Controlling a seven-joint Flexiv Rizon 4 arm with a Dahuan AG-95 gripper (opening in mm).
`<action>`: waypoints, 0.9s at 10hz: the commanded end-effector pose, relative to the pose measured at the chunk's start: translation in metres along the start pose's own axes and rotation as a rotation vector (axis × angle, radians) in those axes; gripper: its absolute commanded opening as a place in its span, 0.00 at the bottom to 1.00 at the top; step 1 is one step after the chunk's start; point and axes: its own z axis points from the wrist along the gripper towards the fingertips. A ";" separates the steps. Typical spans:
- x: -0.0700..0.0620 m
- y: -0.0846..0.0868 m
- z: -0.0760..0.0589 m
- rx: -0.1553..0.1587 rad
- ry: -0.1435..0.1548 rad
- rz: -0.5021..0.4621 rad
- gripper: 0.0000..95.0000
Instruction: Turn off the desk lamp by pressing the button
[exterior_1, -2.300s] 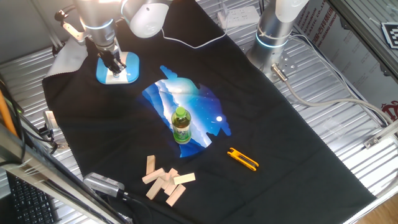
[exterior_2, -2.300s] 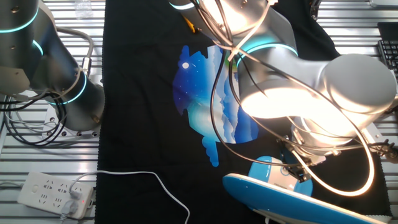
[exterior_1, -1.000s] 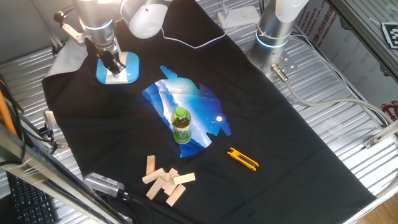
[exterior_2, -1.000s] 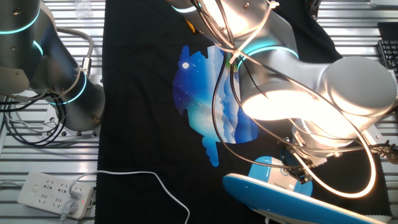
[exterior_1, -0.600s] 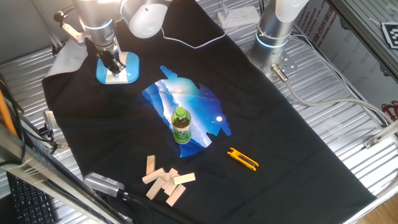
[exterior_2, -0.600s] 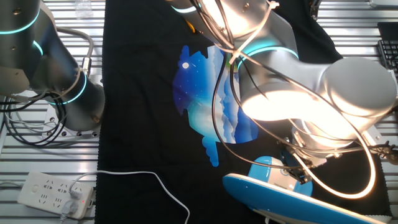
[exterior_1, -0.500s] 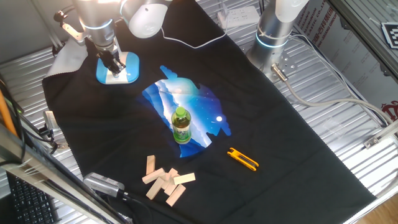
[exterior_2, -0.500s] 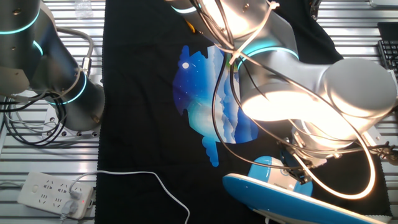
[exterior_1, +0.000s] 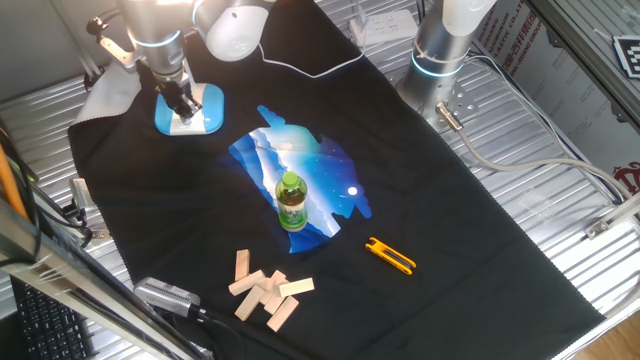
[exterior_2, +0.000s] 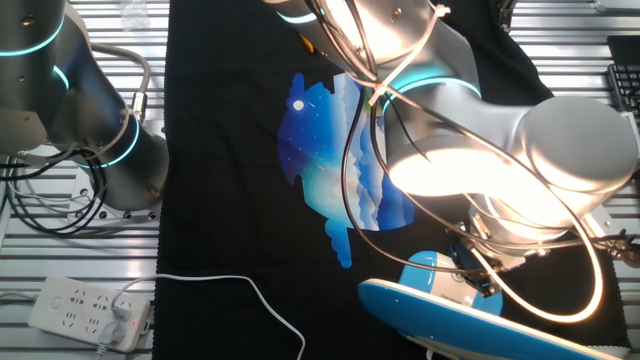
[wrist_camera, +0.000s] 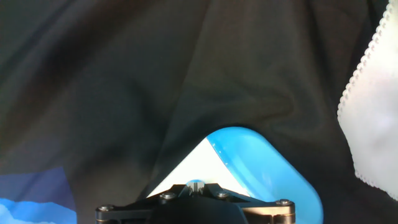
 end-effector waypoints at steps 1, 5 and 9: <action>-0.001 0.000 0.001 -0.005 -0.004 0.001 0.00; -0.001 -0.001 0.002 -0.010 -0.007 0.004 0.00; -0.001 -0.003 0.005 -0.018 -0.011 0.012 0.00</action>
